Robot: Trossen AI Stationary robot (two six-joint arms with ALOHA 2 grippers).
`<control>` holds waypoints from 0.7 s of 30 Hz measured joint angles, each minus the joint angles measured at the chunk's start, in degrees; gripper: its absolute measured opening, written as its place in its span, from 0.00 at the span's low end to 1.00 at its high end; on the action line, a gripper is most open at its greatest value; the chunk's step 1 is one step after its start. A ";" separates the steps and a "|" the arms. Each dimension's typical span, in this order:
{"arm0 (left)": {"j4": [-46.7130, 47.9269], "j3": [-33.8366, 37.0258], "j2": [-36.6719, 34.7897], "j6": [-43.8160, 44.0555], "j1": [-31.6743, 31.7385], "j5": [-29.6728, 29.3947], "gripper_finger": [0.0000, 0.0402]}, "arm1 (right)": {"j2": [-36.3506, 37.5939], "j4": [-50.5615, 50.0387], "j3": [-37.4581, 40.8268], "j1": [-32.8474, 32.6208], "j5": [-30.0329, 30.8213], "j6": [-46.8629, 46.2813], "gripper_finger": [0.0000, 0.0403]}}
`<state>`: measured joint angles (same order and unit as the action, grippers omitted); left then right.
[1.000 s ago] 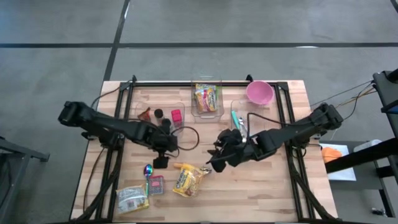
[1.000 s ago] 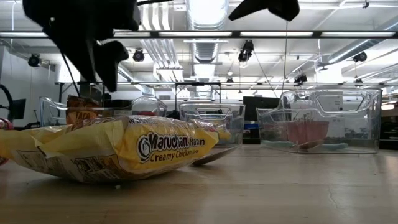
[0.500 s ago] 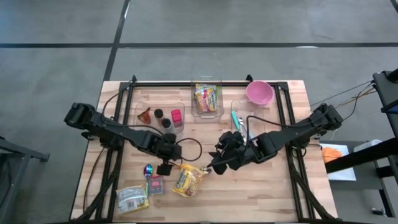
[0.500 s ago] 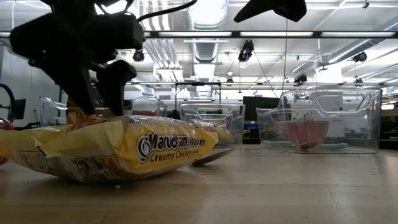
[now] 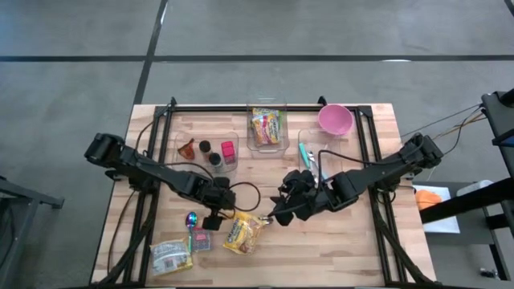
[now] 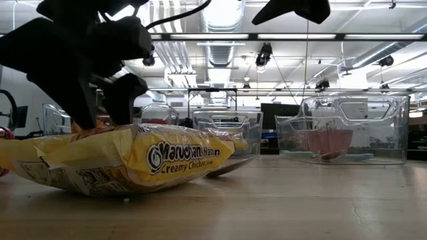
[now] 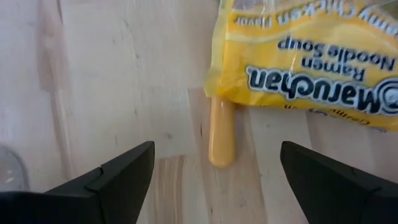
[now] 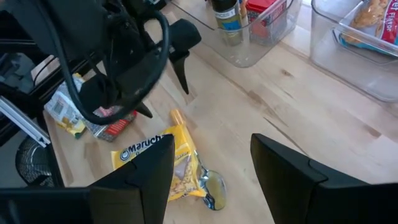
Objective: Pick & Place Food Item
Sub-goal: Put the right yellow noodle pack into the middle transparent bin
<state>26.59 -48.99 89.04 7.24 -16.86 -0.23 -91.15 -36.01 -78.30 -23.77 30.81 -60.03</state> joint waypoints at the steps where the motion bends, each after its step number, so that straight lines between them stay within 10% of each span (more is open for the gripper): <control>1: -0.14 0.06 0.64 -0.02 -0.13 0.04 0.89 | 0.00 0.00 0.00 0.00 0.00 0.00 0.52; 12: -2.89 0.22 7.67 0.39 -0.98 -2.75 0.85 | -0.02 -0.08 0.00 -0.02 0.00 0.00 0.52; 21: -8.26 0.28 10.10 -2.11 -1.07 -0.75 0.55 | -0.04 -0.74 0.00 -0.02 -0.01 0.04 0.52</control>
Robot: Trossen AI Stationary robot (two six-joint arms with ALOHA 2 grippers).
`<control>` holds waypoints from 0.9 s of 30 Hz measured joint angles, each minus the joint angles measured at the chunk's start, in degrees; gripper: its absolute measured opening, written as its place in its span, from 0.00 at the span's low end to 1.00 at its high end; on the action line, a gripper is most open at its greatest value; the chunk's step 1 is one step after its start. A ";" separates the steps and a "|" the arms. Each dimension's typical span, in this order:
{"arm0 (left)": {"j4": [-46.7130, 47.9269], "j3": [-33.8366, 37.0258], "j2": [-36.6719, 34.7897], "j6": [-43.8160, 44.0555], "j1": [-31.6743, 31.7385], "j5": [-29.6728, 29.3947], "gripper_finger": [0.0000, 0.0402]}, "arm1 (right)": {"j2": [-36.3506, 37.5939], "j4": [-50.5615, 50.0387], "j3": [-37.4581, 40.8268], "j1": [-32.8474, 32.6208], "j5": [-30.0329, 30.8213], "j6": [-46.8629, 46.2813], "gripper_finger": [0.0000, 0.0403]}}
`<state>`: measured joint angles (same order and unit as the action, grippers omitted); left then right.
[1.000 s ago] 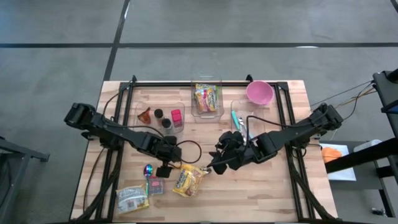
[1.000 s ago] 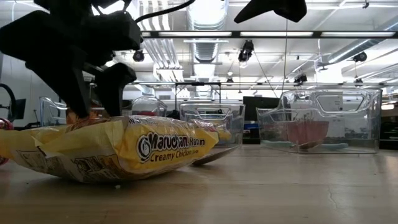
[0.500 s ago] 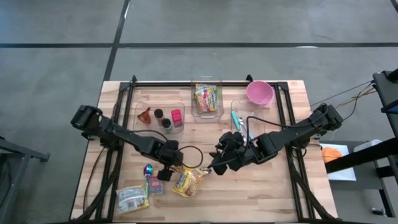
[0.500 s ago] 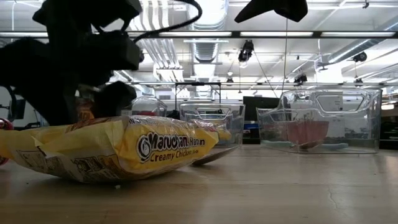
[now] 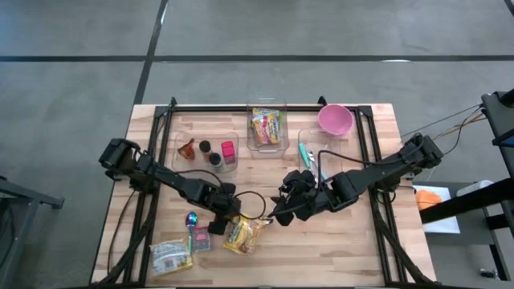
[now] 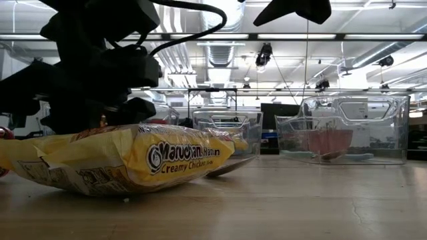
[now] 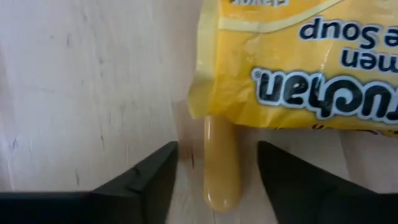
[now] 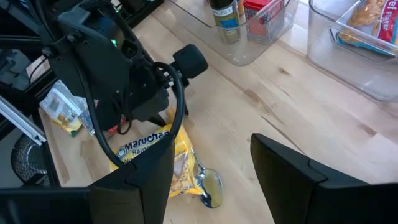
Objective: Pick & Place Food Item
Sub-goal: Put the right yellow noodle pack into the middle transparent bin
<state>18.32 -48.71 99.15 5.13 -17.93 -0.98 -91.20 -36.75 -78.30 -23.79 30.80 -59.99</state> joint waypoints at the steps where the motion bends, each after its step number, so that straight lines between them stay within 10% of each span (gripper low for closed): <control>1: -0.29 0.05 0.38 -0.30 0.00 0.22 0.51 | 0.00 0.02 0.00 0.02 -0.03 0.01 0.52; 10: -1.44 -0.04 2.37 -0.66 -0.09 1.69 0.15 | 0.00 -0.52 0.00 -0.35 -0.18 0.09 0.52; 27: 4.13 0.69 -3.93 -0.28 0.51 1.37 0.00 | 0.00 -0.83 0.00 -1.93 0.55 -1.95 0.52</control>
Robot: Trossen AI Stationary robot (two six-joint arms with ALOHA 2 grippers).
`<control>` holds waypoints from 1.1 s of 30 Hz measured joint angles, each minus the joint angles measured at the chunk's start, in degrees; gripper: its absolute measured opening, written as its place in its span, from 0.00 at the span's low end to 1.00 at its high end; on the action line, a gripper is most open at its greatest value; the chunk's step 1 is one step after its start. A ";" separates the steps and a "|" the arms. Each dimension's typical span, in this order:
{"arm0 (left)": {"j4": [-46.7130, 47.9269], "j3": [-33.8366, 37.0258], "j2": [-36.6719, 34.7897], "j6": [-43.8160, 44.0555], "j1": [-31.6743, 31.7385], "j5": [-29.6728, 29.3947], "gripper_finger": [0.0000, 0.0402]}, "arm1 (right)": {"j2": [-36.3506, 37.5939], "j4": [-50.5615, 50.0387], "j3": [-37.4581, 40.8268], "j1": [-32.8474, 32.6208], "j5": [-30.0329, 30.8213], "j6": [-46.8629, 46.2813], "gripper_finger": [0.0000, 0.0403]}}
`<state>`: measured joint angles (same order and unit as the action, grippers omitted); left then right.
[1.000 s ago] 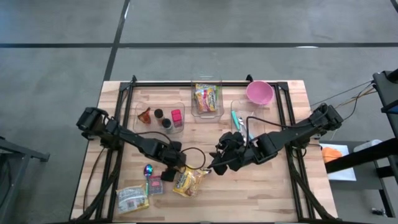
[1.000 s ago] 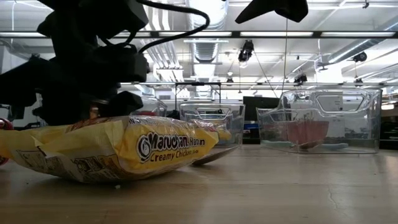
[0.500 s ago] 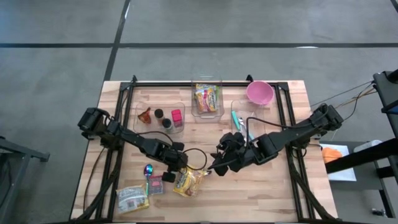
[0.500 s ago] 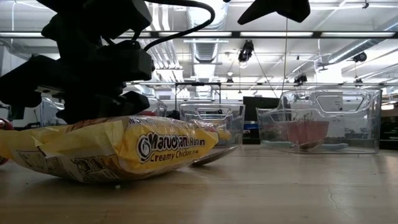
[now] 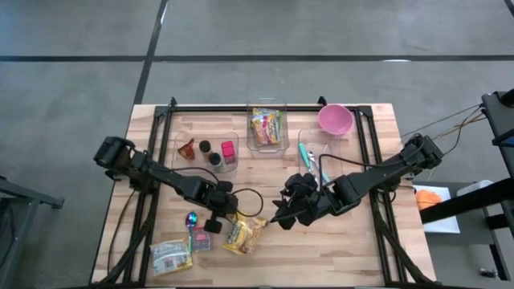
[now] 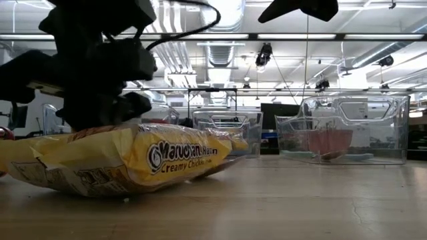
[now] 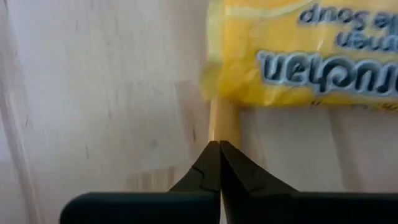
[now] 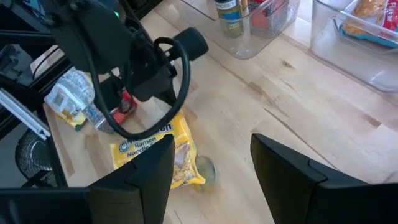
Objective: Pick & Place Food Item
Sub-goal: Put the right yellow noodle pack into the middle transparent bin
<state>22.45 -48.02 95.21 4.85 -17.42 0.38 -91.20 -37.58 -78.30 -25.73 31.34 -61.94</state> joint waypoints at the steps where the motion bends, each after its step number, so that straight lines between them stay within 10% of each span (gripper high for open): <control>1: 0.27 0.03 -0.25 0.04 0.04 -0.12 0.00 | 0.00 0.01 0.00 -0.04 0.10 -0.02 0.52; 14: 1.51 -0.20 -1.04 0.10 0.17 -0.17 0.02 | 0.00 -0.05 0.00 -0.19 0.34 0.10 0.52; 26: -1.01 -0.52 -1.15 0.92 0.28 -0.21 0.49 | 0.00 -0.05 0.00 -0.18 0.34 0.23 0.52; 33: -5.12 -0.80 -1.15 0.91 0.29 -0.81 0.58 | 0.00 -0.05 0.00 -0.14 0.34 0.17 0.52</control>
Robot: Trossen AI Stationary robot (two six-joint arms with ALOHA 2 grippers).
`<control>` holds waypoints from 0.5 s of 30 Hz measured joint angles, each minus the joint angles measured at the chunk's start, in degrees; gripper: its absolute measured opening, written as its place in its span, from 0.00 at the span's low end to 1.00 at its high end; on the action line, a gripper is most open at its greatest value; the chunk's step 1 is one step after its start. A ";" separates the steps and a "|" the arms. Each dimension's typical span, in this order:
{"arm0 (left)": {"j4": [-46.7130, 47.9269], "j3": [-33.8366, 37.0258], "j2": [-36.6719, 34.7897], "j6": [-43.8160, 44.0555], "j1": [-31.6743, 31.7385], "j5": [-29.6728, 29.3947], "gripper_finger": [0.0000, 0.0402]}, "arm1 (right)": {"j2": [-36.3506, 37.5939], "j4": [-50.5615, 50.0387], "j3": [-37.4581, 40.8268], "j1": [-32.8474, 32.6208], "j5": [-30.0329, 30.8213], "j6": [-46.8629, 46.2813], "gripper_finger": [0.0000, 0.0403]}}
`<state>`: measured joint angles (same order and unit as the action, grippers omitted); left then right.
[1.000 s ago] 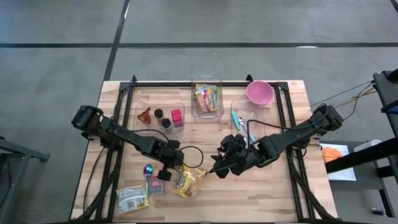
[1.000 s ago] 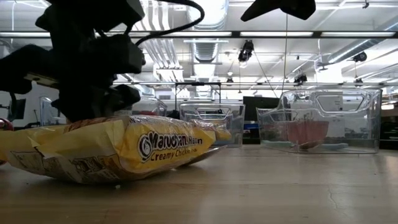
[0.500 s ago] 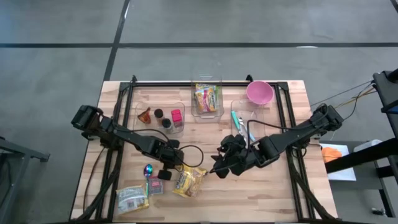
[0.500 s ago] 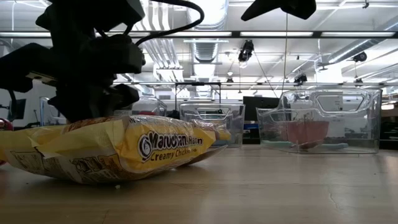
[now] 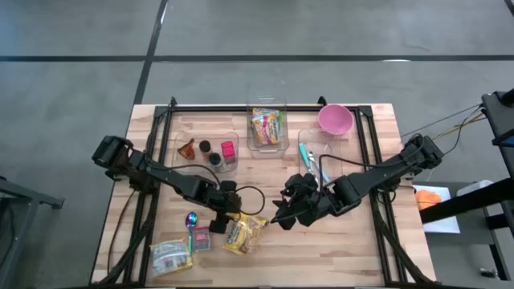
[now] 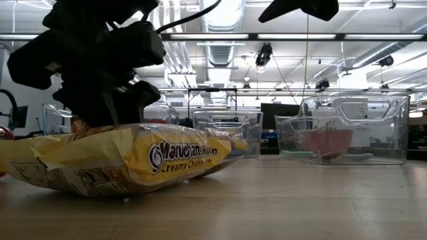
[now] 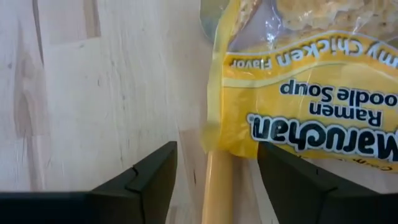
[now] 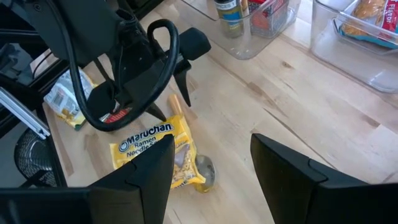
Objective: Pick & Place Food Item
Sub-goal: Put the right yellow noodle pack into the middle transparent bin
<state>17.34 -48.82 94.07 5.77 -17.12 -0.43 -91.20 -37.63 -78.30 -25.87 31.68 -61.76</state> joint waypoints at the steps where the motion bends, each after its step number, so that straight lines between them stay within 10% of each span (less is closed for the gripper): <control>1: -0.06 -0.02 0.31 -0.01 0.00 0.00 0.58 | 0.02 0.00 0.00 0.00 0.00 -0.02 0.52; 15: -1.99 -0.02 1.66 -1.17 0.44 6.17 0.43 | 0.04 0.44 0.00 -0.13 -0.20 -0.88 0.52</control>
<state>15.35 -48.84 95.72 4.60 -16.69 5.75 -91.15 -37.19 -78.30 -26.00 31.48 -62.65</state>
